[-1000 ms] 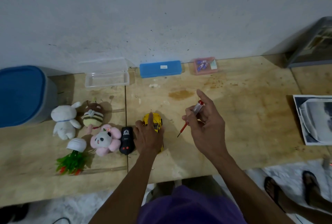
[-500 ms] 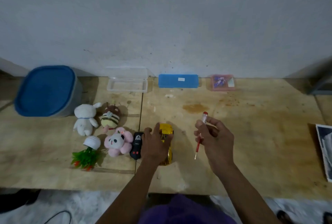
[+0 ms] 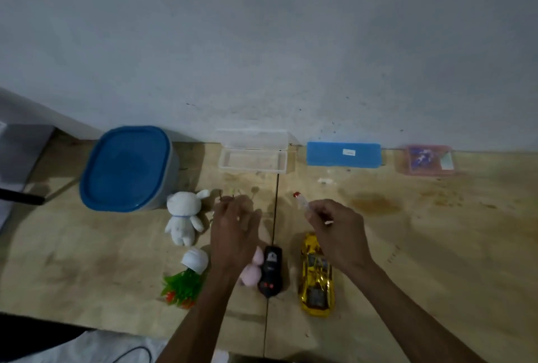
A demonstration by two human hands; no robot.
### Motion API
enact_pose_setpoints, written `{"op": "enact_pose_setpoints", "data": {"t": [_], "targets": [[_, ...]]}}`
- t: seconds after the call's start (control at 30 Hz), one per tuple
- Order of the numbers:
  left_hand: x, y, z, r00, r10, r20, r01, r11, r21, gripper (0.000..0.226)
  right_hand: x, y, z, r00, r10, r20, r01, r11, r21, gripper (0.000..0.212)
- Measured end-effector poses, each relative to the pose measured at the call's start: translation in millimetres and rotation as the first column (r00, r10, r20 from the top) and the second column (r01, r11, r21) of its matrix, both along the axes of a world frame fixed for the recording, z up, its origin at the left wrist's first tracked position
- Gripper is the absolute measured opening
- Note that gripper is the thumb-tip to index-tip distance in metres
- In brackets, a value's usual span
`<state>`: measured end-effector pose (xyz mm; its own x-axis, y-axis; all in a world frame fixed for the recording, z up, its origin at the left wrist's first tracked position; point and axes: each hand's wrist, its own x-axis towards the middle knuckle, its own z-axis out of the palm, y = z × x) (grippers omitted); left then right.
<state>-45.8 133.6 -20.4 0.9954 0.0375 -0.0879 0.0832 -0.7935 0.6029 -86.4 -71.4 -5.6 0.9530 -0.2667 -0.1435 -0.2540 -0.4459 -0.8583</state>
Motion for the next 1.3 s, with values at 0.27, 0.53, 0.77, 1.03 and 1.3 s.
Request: {"op": "enact_pose_setpoints", "data": {"t": [0.27, 0.53, 0.77, 1.03, 1.3], "targets": [[120, 56, -25, 0.994, -0.035, -0.104, 0.037, 0.999, 0.017, 0.047, 125, 71, -37, 0.975, 0.195, 0.107, -0.136, 0.901, -0.411, 0.01], [176, 64, -61, 0.955, -0.14, -0.262, 0.162, 0.985, 0.062, 0.053, 200, 97, -86, 0.946, 0.299, -0.127, -0.297, 0.638, -0.711, 0.01], [182, 63, -70, 0.966, -0.153, -0.211, 0.162, 0.987, 0.026, 0.051, 200, 101, -94, 0.948, 0.307, -0.08, -0.258, 0.598, -0.759, 0.014], [180, 56, -66, 0.979, -0.016, -0.204, 0.003, 0.998, -0.067, 0.096, 191, 80, -59, 0.977, 0.193, 0.086, -0.055, 0.627, -0.777, 0.051], [177, 60, -62, 0.966, -0.258, 0.023, 0.236, 0.912, 0.336, 0.08, 181, 74, -66, 0.941, 0.336, 0.03, -0.193, 0.61, -0.768, 0.033]]}}
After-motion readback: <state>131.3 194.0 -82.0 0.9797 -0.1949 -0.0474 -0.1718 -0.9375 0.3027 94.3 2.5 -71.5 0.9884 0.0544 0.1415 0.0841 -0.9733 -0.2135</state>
